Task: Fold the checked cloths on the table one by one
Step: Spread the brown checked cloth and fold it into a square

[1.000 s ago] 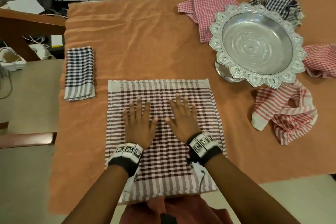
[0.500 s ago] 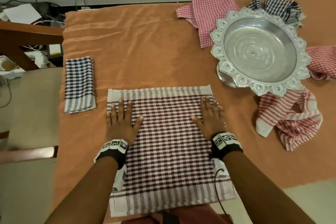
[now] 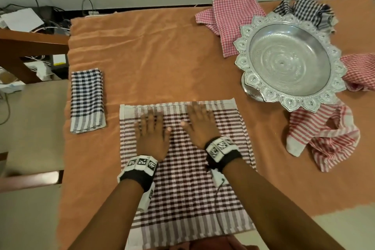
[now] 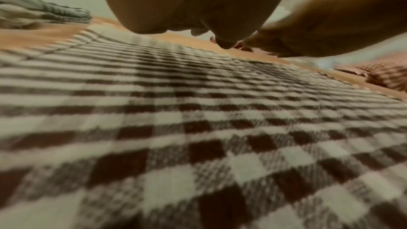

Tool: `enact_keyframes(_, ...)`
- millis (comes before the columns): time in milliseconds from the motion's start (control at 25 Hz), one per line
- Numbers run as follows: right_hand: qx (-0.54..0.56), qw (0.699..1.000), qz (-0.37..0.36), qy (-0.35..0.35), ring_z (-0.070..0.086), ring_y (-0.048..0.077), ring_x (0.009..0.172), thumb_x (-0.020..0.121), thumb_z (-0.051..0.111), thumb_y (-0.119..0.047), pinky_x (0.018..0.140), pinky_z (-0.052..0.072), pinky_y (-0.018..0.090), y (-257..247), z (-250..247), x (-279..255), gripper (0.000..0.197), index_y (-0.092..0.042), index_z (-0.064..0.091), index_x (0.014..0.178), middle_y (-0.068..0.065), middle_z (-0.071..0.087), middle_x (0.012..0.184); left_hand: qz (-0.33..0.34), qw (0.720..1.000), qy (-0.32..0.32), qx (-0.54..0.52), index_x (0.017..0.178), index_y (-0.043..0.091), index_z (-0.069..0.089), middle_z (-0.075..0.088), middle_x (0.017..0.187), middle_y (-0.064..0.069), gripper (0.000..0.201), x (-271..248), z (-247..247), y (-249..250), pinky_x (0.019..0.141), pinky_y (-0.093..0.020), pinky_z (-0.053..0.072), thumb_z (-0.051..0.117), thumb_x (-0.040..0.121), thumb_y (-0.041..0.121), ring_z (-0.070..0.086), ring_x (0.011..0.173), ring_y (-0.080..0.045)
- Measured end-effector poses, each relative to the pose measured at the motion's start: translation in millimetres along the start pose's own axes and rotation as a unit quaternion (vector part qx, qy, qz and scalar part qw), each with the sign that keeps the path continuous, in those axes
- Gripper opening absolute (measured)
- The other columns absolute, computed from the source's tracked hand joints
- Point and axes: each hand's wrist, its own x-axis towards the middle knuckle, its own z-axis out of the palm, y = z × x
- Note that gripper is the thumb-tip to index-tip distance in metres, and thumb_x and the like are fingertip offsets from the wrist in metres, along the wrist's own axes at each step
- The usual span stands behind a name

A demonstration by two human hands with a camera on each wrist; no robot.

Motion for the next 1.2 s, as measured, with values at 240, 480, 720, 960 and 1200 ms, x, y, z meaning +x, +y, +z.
enact_keyframes(240, -0.03, 0.996, -0.042, -0.072, -0.019, 0.022, 0.146, 0.098, 0.012, -0.056, 0.116, -0.015, 0.045, -6.4, 18.4, 27.2, 0.067, -0.022, -0.009, 0.152, -0.001, -0.018, 0.159, 0.063, 0.991, -0.092, 0.069, 0.149, 0.028, -0.02, -0.03, 0.154, 0.002, 0.065, 28.2, 8.3, -4.0, 0.117, -0.048, -0.013, 0.014, 0.099, 0.054, -0.025, 0.143, -0.026)
enact_keyframes(480, -0.049, 0.994, 0.091, -0.024, -0.027, 0.022, 0.143, 0.097, 0.009, -0.057, 0.113, -0.02, 0.042, 95.0, -5.7, 13.0, 0.066, -0.026, -0.03, 0.142, -0.002, -0.034, 0.152, -0.014, 0.999, -0.027, 0.024, 0.15, 0.025, -0.017, -0.024, 0.157, -0.001, 0.065, 50.3, -9.5, -51.8, 0.117, -0.043, -0.012, 0.01, 0.098, 0.053, -0.02, 0.145, -0.027)
enact_keyframes(720, -0.051, 0.993, 0.107, -0.006, -0.022, 0.02, 0.145, 0.089, 0.002, -0.062, 0.113, -0.02, 0.044, 98.3, -7.1, 12.6, 0.076, -0.022, -0.018, 0.15, -0.002, -0.025, 0.157, -0.015, 0.998, -0.05, 0.034, 0.152, 0.022, -0.013, -0.022, 0.158, -0.003, 0.063, 56.9, -20.5, -60.9, 0.116, -0.043, -0.014, 0.013, 0.101, 0.047, -0.019, 0.146, -0.026)
enact_keyframes(960, -0.106, 0.978, 0.14, 0.112, 0.03, 0.033, 0.133, 0.092, 0.045, -0.018, 0.114, 0.014, 0.054, 88.8, -37.5, 20.6, 0.044, -0.017, 0.045, 0.136, 0.011, 0.041, 0.14, -0.015, 0.988, 0.069, 0.135, 0.131, 0.017, 0.05, 0.046, 0.138, -0.014, 0.043, 56.7, -48.3, -64.7, 0.103, -0.053, 0.034, 0.051, 0.089, 0.013, 0.047, 0.12, -0.039)
enact_keyframes(1200, -0.057, 0.974, 0.15, 0.157, 0.042, 0.035, 0.114, 0.086, 0.051, -0.012, 0.099, 0.033, 0.043, 86.9, -46.2, 16.6, 0.022, -0.011, 0.066, 0.102, 0.014, 0.051, 0.116, -0.042, 0.985, 0.088, 0.139, 0.115, 0.02, 0.065, 0.064, 0.109, -0.008, 0.028, 49.7, -68.9, -57.9, 0.099, -0.048, 0.033, 0.049, 0.092, 0.016, 0.053, 0.108, -0.033)
